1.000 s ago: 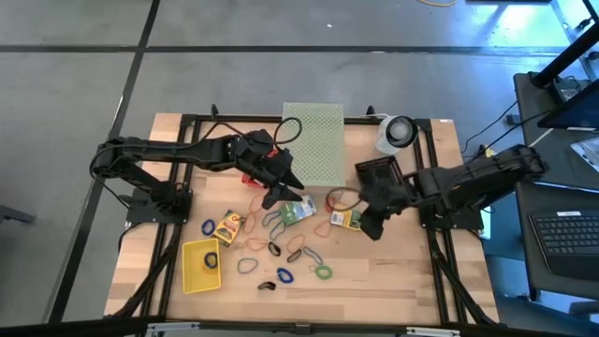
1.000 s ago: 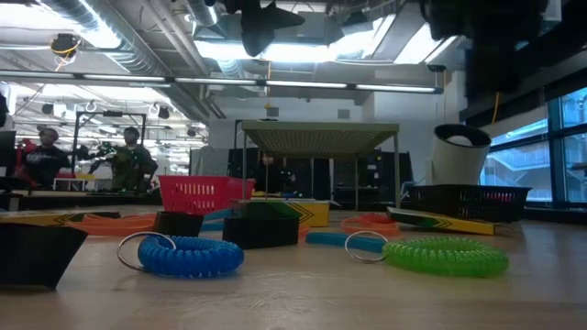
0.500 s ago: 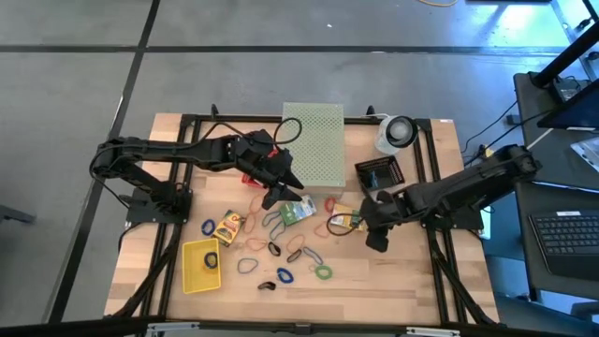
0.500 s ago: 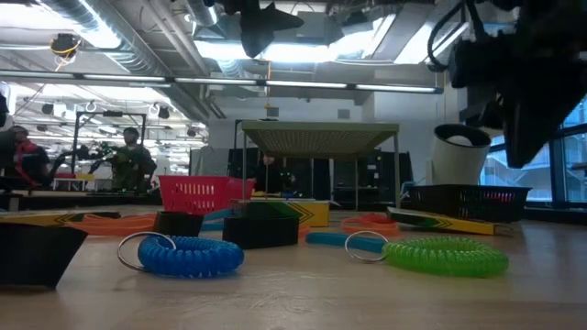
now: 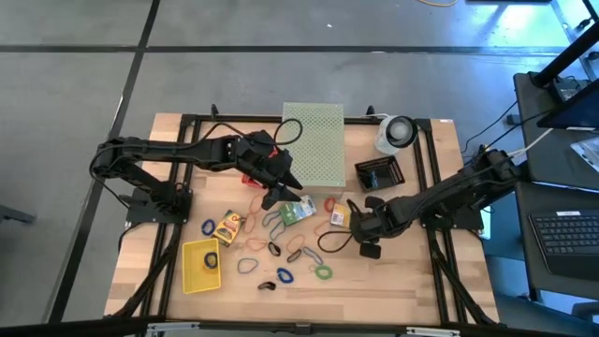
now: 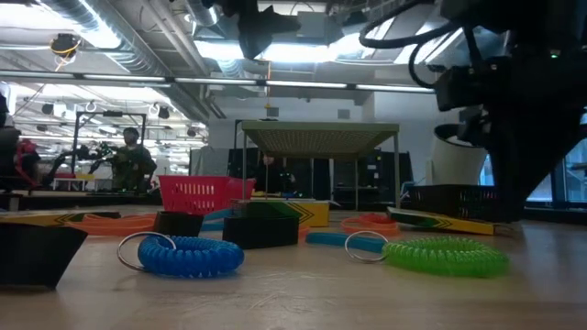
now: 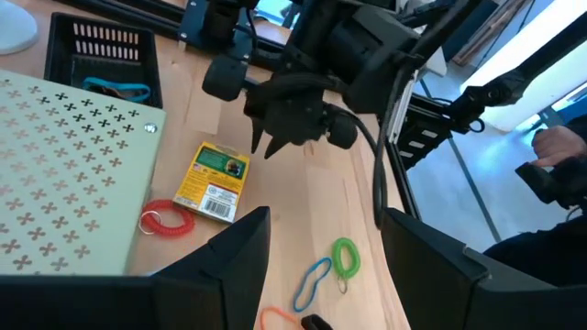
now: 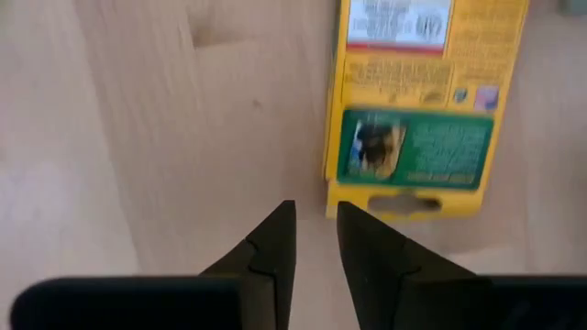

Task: Pick & Place Office Desk Supplies
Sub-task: Put the crayola box into the orange bin

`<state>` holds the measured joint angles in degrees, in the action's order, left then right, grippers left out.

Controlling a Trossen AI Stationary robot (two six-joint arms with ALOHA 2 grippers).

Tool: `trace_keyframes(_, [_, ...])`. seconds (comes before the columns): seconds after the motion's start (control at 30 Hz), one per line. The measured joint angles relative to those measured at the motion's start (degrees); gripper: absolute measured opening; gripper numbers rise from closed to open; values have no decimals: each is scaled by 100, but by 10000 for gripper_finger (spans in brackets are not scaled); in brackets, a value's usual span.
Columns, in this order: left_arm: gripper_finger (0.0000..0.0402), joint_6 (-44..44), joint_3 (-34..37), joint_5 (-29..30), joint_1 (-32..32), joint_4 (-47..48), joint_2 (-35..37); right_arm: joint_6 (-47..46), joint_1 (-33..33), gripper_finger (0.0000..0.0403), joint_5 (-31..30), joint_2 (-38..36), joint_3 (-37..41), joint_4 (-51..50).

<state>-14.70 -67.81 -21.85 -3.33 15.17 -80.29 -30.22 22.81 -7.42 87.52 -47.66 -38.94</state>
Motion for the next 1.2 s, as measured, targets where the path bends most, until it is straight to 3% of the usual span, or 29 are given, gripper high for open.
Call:
trace_keyframes(0.3, [207,40,0,-1,2,19,0,224,1,84,-96,424,-111,-21])
trace_keyframes(0.73, [207,57,0,-9,2,159,0,439,1,84,-374,449,-111,-74])
trace_keyframes(1.1, [207,53,0,-15,2,161,0,74,1,84,-356,449,-111,135])
trace_keyframes(1.2, [207,53,0,-15,1,169,0,-107,-8,84,-105,449,-111,163])
